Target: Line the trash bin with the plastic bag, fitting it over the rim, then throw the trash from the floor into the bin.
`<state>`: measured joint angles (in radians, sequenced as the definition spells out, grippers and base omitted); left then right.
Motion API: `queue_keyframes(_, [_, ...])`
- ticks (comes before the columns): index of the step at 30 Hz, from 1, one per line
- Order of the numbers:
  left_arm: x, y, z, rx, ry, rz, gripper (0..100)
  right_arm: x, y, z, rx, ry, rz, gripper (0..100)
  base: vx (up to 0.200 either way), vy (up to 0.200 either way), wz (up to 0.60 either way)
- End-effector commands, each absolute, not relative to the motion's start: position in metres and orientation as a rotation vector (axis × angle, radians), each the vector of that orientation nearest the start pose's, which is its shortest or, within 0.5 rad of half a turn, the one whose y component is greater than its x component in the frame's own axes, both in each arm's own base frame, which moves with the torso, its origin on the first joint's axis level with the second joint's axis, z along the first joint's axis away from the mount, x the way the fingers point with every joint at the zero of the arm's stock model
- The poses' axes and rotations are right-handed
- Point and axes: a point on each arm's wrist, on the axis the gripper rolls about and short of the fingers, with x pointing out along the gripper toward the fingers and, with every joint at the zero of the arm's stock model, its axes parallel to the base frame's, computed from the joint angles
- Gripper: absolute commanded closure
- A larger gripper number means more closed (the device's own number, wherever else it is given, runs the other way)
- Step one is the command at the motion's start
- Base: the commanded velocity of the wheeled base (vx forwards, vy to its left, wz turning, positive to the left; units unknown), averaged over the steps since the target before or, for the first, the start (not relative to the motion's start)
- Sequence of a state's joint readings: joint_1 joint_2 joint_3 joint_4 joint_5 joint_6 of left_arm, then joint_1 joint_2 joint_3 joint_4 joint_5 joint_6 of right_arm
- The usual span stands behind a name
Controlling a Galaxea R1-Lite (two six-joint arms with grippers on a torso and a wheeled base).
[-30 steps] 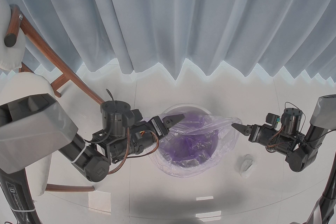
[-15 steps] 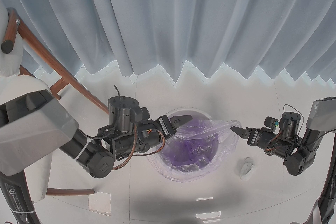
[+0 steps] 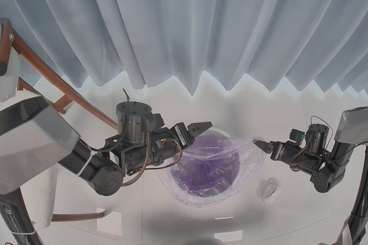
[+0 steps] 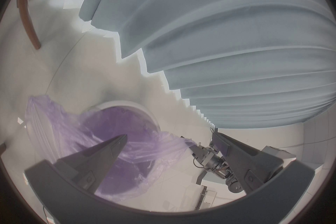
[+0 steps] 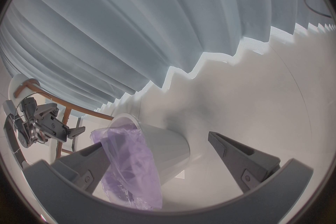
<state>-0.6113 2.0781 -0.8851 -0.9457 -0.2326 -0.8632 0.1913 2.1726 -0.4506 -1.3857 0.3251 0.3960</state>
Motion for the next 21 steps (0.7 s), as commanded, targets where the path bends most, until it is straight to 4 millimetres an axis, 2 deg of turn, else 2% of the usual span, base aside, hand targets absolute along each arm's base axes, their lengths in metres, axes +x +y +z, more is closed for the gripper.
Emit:
queue_keyframes(1, [0.275, -0.231, 0.085, -0.737, 0.68, -0.626, 0, 0.306, 0.067, 0.028, 0.407, 0.444, 0.435, 0, 0.0, 0.0, 0.0])
queue_keyframes(5, [0.28, -0.232, 0.062, -0.72, 0.721, -0.563, 0, 0.307, 0.067, 0.028, 0.407, 0.44, 0.434, 0, 0.0, 0.0, 0.0])
queue_keyframes(12, [0.289, -0.234, 0.048, -0.765, 0.755, -0.52, 0, 0.306, 0.067, 0.027, 0.406, 0.444, 0.427, 0, 0.0, 0.0, 0.0])
queue_keyframes(14, [0.303, -0.236, 0.042, -0.823, 0.754, -0.492, 0, 0.307, 0.066, 0.027, 0.407, 0.443, 0.426, 0, 0.0, 0.0, 0.0])
queue_keyframes(16, [0.31, -0.238, 0.042, -0.853, 0.744, -0.484, 0, 0.306, 0.066, 0.027, 0.408, 0.445, 0.425, 0, 0.0, 0.0, 0.0])
queue_keyframes(17, [0.319, -0.242, 0.044, -0.913, 0.732, -0.478, 0, 0.306, 0.066, 0.027, 0.408, 0.439, 0.426, 0, 0.0, 0.0, 0.0])
queue_keyframes(21, [0.334, -0.249, 0.037, -0.937, 0.717, -0.46, 0, 0.306, 0.066, 0.026, 0.405, 0.411, 0.433, 0, 0.0, 0.0, 0.0])
